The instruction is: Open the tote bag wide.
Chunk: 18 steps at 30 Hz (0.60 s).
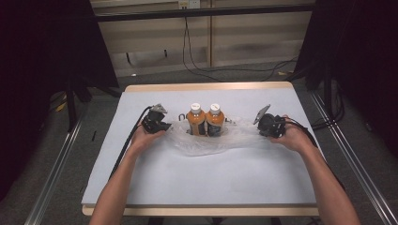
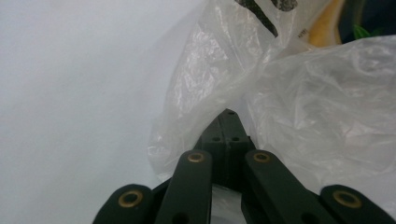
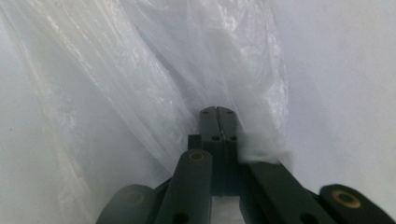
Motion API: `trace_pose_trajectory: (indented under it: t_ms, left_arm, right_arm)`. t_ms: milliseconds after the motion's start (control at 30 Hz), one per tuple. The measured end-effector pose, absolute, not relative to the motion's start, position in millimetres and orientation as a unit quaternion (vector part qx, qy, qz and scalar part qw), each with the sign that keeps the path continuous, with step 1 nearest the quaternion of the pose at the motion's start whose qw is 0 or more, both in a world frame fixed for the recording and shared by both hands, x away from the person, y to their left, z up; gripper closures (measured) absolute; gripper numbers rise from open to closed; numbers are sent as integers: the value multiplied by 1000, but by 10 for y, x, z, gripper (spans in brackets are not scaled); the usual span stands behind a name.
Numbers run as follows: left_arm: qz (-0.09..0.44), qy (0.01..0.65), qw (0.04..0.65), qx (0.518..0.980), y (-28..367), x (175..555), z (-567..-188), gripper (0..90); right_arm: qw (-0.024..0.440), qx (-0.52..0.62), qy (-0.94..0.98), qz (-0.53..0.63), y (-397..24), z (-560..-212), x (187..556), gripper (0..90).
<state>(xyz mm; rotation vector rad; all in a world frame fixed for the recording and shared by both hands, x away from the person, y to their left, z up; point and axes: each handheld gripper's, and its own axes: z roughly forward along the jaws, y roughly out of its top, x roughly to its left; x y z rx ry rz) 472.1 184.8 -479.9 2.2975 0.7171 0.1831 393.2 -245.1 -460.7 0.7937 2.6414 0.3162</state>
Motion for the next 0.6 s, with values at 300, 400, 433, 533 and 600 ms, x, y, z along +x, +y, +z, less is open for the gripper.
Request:
trace_pose_trajectory:
  t_ms: [300,400,433,533,600]
  left_arm:
    - [46,273,446,851,1911,4650,-4557,897]
    - [29,267,488,830,1968,4602,-4431,863]
    - [29,267,488,830,1968,4602,-4431,862]
    - [23,263,525,809,1952,4548,-4332,855]
    - [21,264,535,802,1943,4539,-4308,816]
  right_arm:
    - [168,303,918,191,-2490,-4601,3915,900]
    - [163,307,907,240,-2458,-4558,3880,900]
    - [163,307,907,240,-2458,-4558,3880,900]
    - [156,309,889,301,-2432,-4465,3853,900]
    - [158,312,881,318,-2417,-4426,3845,900]
